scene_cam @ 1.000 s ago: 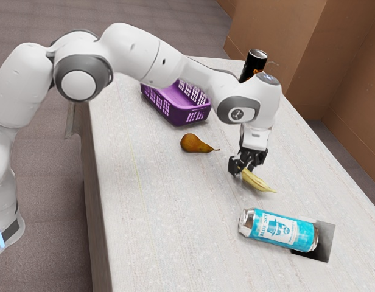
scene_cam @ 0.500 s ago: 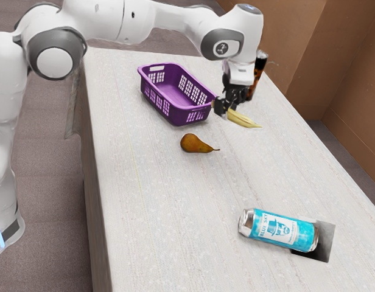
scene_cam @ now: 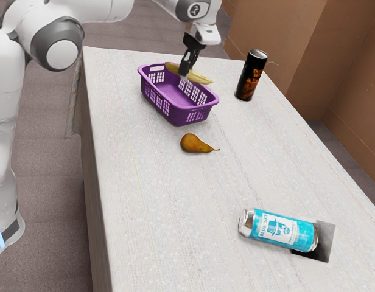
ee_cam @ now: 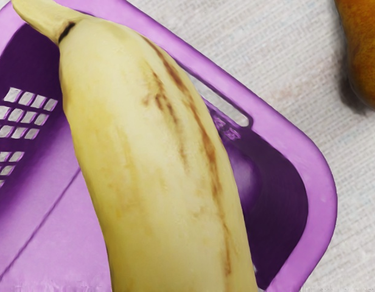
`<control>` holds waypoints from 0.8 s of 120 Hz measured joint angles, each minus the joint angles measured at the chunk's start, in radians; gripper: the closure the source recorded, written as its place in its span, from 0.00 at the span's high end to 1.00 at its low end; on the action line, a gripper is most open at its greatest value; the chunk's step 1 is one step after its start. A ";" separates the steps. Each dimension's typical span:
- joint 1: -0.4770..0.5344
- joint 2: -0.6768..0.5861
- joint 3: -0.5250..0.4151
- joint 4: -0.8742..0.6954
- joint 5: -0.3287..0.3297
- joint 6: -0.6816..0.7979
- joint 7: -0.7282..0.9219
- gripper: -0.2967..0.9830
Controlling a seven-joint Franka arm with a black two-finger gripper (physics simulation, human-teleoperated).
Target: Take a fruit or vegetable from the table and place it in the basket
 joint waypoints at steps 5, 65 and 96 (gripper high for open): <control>0.006 0.005 0.012 0.004 0.000 -0.003 -0.007 0.35; 0.058 0.138 0.021 0.080 -0.004 0.071 -0.064 0.49; 0.058 0.135 0.019 0.080 -0.009 0.076 -0.084 0.72</control>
